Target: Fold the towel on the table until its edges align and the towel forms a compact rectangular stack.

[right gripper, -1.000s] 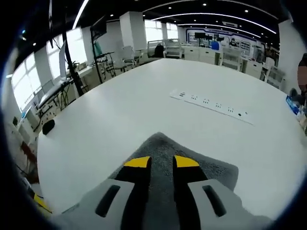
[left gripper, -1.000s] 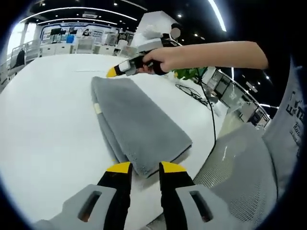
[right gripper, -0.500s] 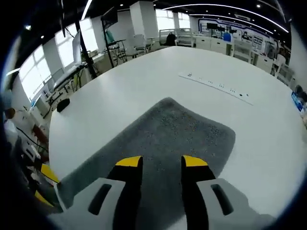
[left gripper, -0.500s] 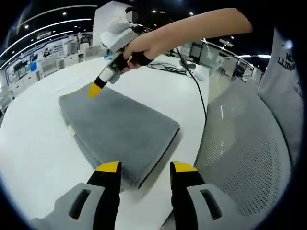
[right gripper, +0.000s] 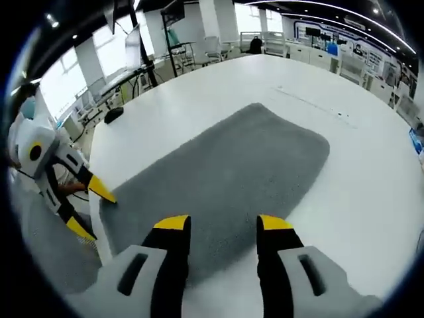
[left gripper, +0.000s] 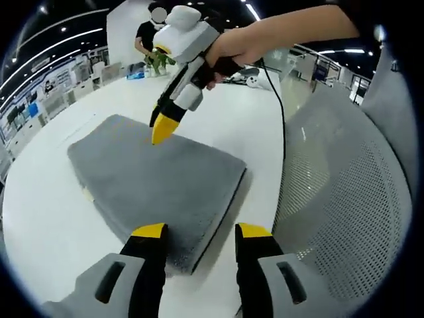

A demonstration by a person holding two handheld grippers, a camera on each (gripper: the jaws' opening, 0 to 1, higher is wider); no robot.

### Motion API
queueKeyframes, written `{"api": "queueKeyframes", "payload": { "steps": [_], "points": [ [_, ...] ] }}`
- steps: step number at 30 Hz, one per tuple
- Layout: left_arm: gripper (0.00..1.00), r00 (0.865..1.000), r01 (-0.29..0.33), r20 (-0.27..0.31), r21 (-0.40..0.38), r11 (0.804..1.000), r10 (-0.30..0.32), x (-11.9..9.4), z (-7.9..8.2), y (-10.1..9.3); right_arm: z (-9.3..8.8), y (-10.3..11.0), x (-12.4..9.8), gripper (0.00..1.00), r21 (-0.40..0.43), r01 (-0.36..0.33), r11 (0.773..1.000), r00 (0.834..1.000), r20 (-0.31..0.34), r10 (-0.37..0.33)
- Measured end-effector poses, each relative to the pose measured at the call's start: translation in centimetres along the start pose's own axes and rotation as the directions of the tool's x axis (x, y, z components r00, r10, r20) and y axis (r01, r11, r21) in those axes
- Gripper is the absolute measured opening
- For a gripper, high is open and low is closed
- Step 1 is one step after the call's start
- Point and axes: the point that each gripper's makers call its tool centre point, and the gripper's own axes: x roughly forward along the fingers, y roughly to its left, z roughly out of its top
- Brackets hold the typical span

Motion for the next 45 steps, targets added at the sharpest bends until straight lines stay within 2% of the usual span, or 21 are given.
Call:
{"api": "queueKeyframes", "payload": {
  "steps": [4,9,16,24,28,32,38,41,45],
  "points": [
    [0.41,1.000,-0.011,0.003,0.004,1.000,0.011,0.1,0.2,-0.1,-1.0,2.1,-1.3,0.40,-0.111,-0.045,0.993,0.999,-0.017,0.043],
    [0.40,0.999,-0.012,-0.042,0.063,0.998,0.015,0.5,-0.5,-0.4,-2.2,4.8,-2.2,0.39,-0.183,-0.087,0.979,0.996,-0.027,0.083],
    [0.37,0.997,-0.006,-0.075,0.166,0.986,0.018,0.9,-0.5,-0.9,-3.0,7.6,-2.9,0.39,-0.210,-0.138,0.968,0.990,-0.024,0.136],
    [0.34,0.995,0.020,-0.103,0.191,0.981,0.000,1.4,-1.0,-1.2,-4.5,9.4,-3.2,0.35,-0.277,-0.182,0.943,0.983,-0.057,0.173],
    [0.33,0.993,0.021,-0.116,0.212,0.977,0.004,1.6,-1.3,-1.0,-5.6,10.6,-2.9,0.33,-0.291,-0.226,0.930,0.974,-0.078,0.212],
    [0.32,0.992,0.019,-0.128,0.223,0.975,0.010,1.9,-1.6,-0.9,-7.1,10.8,-2.2,0.32,-0.302,-0.233,0.924,0.971,-0.113,0.208],
    [0.31,0.992,0.024,-0.126,0.222,0.975,0.004,2.2,-1.5,-0.7,-7.7,10.6,-1.7,0.32,-0.322,-0.227,0.919,0.972,-0.125,0.196],
    [0.28,0.993,0.023,-0.118,0.214,0.977,0.003,2.3,-1.5,-0.5,-8.2,10.5,-1.2,0.32,-0.393,-0.213,0.894,0.975,-0.147,0.168],
    [0.21,0.993,0.024,-0.121,0.234,0.972,0.004,2.2,-1.3,0.1,-8.2,10.5,-1.0,0.31,-0.431,-0.194,0.881,0.979,-0.145,0.145]
  ]
}}
